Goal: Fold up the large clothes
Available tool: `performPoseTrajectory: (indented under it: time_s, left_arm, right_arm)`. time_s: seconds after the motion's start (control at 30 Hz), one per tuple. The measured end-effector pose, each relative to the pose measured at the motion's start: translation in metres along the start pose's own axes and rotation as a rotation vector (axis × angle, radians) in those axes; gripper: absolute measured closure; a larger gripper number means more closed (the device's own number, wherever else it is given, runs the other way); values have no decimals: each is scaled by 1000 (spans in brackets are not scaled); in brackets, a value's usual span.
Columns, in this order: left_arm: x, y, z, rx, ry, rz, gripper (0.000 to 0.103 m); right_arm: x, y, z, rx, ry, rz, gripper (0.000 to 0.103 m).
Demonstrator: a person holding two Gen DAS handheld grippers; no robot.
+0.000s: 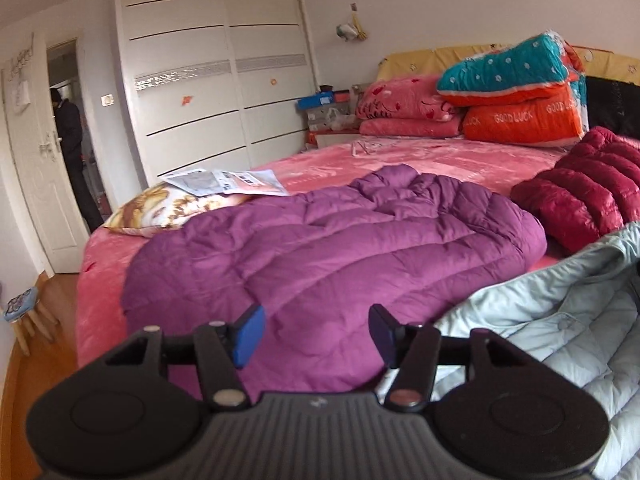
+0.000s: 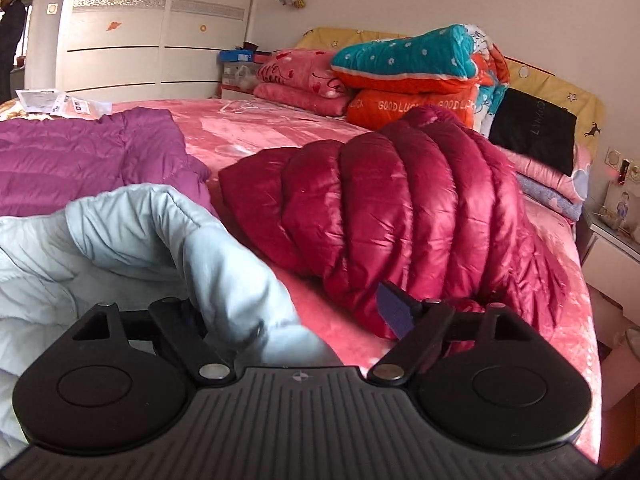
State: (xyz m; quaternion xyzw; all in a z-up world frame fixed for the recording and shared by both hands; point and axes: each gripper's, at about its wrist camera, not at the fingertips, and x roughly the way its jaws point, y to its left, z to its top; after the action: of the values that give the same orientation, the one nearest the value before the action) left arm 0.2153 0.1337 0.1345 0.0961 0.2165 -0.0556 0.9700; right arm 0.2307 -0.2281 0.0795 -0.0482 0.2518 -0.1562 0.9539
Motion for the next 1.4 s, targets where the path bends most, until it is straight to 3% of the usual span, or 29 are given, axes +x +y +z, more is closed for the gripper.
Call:
performPoseTrajectory:
  time_s: [0.17,0.33,0.57,0.8,0.9,1.0,1.17,1.27,1.4]
  left_arm:
    - [-50,16,-10,7,-22,0,45]
    - [-106,19,-36,1,15,-43,45]
    - [-176,4,-71,-20,40,-99,44]
    - [-226,-18,-101,-51,70,-161,40]
    - [-240,-24,-114,-81,98,-188,39]
    - [-252,-30,-126,-89,130,-196,39]
    - [-269,-43,-140,-48,170,-207,37]
    - [-275,-52,-146,-24,196,-219,36]
    - [-273,-69,-152,15,230,-232,36]
  right_arm:
    - [-25,-21,-5,91,23,78,0]
    - [-75,-44,-19,199,5,130,0]
    - [-156,-64,-77,388,43,187,0]
    - [-220,-30,-140,452,107,388,0]
    - [-230,-6,-159,419,172,504,0]
    - [-228,7,-172,389,231,556,0]
    - [-207,-17,-184,466,256,471,0]
    - [-201,-45,-174,478,168,327,0]
    - [-188,-112,-169,681,25,153,0]
